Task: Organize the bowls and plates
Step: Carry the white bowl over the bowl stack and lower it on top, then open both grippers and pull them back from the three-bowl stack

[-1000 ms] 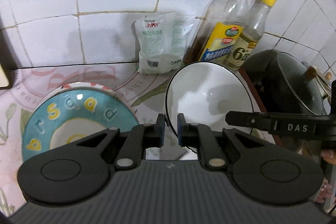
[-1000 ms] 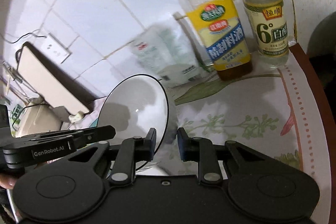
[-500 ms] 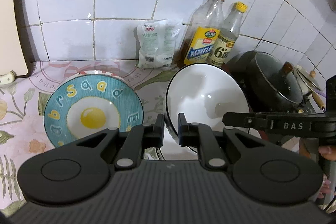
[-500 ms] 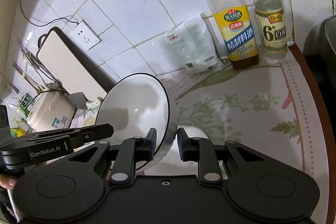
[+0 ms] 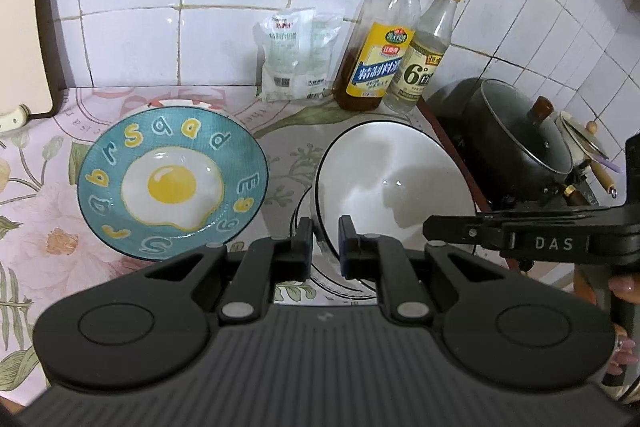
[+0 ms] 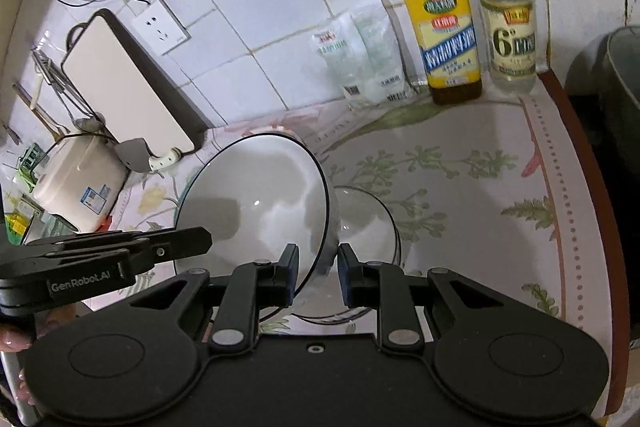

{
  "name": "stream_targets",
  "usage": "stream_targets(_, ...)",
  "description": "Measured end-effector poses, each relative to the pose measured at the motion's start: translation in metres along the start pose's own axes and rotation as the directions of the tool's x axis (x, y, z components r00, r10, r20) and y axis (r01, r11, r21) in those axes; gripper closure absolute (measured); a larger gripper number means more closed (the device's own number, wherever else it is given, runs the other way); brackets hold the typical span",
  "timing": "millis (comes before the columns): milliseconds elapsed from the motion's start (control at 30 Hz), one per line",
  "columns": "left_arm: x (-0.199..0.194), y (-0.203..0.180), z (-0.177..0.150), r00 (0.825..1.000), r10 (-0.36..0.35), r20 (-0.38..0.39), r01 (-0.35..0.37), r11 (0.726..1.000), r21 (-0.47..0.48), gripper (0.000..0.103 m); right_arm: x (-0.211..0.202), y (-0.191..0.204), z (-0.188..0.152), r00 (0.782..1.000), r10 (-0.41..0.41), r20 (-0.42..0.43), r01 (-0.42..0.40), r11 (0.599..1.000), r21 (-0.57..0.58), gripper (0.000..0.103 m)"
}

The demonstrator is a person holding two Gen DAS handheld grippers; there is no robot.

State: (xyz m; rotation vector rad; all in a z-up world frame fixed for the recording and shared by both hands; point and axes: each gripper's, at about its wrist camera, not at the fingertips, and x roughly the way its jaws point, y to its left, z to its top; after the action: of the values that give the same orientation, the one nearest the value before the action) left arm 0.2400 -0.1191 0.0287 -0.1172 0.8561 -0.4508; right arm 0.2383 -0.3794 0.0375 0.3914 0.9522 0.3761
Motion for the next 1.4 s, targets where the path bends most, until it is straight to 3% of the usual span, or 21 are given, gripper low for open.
stream_targets(467, 0.042, 0.005, -0.005, 0.999, 0.014, -0.038, -0.014, 1.0, -0.013, 0.092, 0.03, -0.002, -0.002, 0.994, -0.108, -0.015, 0.106, 0.99, -0.096, 0.077)
stream_targets(667, 0.054, 0.009, -0.009, 0.998, 0.021, -0.062, -0.023, 0.999, -0.025, 0.092, 0.041, 0.005, -0.006, 0.985, -0.171, 0.018, 0.171, 0.967, -0.191, 0.077)
stream_targets(867, 0.051, 0.007, -0.012, 0.997, 0.005, -0.073, -0.006, 1.0, -0.014, 0.085, 0.042, 0.012, -0.008, 0.971, -0.23, 0.057, 0.237, 0.932, -0.275, 0.075)
stream_targets(1267, 0.01, -0.008, -0.022, 0.999, -0.015, -0.028, 0.016, 0.998, 0.061, 0.063, -0.002, 0.025, -0.026, 0.971, -0.174, 0.166, 0.219, 0.924, -0.312, 0.075)
stream_targets(1400, -0.005, -0.012, -0.03, 1.0, -0.023, -0.013, 0.024, 0.997, 0.078, 0.062, -0.02, 0.039, -0.038, 0.967, -0.162, 0.197, 0.224, 0.907, -0.356, 0.074)
